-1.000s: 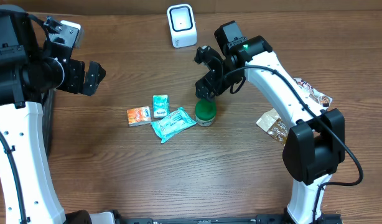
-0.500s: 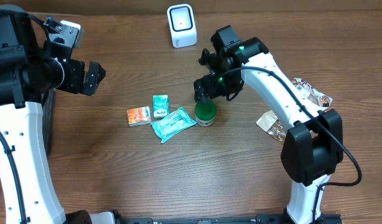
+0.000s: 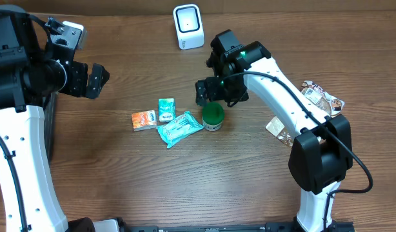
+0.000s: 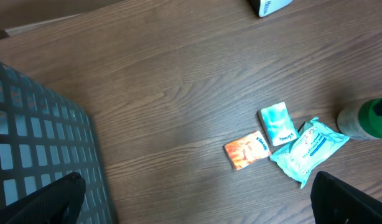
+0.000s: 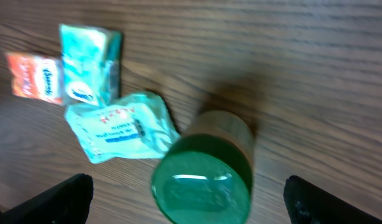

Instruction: Scan the item barcode

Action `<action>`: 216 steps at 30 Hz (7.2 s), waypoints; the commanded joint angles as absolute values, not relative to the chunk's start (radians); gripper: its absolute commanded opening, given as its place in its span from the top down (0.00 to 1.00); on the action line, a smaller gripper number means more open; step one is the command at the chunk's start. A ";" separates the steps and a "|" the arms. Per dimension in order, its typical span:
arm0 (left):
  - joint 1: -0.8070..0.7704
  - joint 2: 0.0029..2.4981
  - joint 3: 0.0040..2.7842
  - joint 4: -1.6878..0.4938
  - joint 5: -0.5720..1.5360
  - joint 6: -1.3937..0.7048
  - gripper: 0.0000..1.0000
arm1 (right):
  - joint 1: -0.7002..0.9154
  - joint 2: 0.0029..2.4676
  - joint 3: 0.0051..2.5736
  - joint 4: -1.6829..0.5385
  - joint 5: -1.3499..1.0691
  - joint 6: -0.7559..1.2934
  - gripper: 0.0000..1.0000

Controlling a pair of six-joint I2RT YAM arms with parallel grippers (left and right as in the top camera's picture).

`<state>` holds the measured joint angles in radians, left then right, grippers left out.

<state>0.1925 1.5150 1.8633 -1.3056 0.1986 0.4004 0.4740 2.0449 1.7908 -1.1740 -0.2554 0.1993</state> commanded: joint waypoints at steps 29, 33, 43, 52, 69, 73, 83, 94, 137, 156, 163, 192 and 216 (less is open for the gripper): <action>0.196 1.511 1.883 -1.305 0.202 0.423 0.00 | 0.582 2.016 1.636 -1.060 0.032 0.625 0.18; 0.196 1.511 1.883 -1.305 0.202 0.423 0.00 | 0.580 2.016 1.636 -1.100 0.017 0.630 0.21; 0.196 1.511 1.883 -1.304 0.202 0.423 0.00 | 0.580 2.017 1.635 -1.132 -0.028 0.629 0.25; 0.196 1.511 1.883 -1.305 0.202 0.423 0.00 | 0.580 2.059 1.633 -1.111 -0.028 0.627 0.25; 0.196 1.511 1.883 -1.305 0.202 0.423 0.00 | 0.580 2.078 1.631 -1.095 -0.023 0.598 0.24; 0.196 1.511 1.883 -1.305 0.202 0.423 0.00 | 0.580 2.078 1.604 -1.053 -0.009 0.598 0.24; 0.196 1.511 1.883 -1.305 0.202 0.423 0.00 | 0.579 2.078 1.598 -1.059 -0.026 0.639 0.40; 0.196 1.511 1.883 -1.305 0.202 0.423 0.00 | 0.457 2.077 1.644 -1.128 -0.307 0.810 0.57; 0.196 1.511 1.883 -1.305 0.202 0.423 0.00 | 0.207 2.029 1.651 -0.292 -1.134 1.634 0.56; 0.196 1.511 1.883 -1.305 0.202 0.423 0.00 | 0.348 2.029 1.652 -0.529 -0.824 0.512 0.48; 0.196 1.511 1.883 -1.305 0.202 0.423 0.00 | 0.446 2.029 1.738 -0.804 -0.313 0.345 0.49; 0.196 1.511 1.883 -1.305 0.202 0.423 0.00 | 0.554 2.288 1.918 0.092 0.493 0.016 0.53; 0.196 1.511 1.883 -1.305 0.202 0.423 0.00 | 0.555 2.451 1.919 0.369 0.459 0.017 0.51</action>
<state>0.1925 1.5150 1.8652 -1.3056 0.1986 0.4004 0.5503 2.4577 1.8942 0.3584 0.4515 0.0223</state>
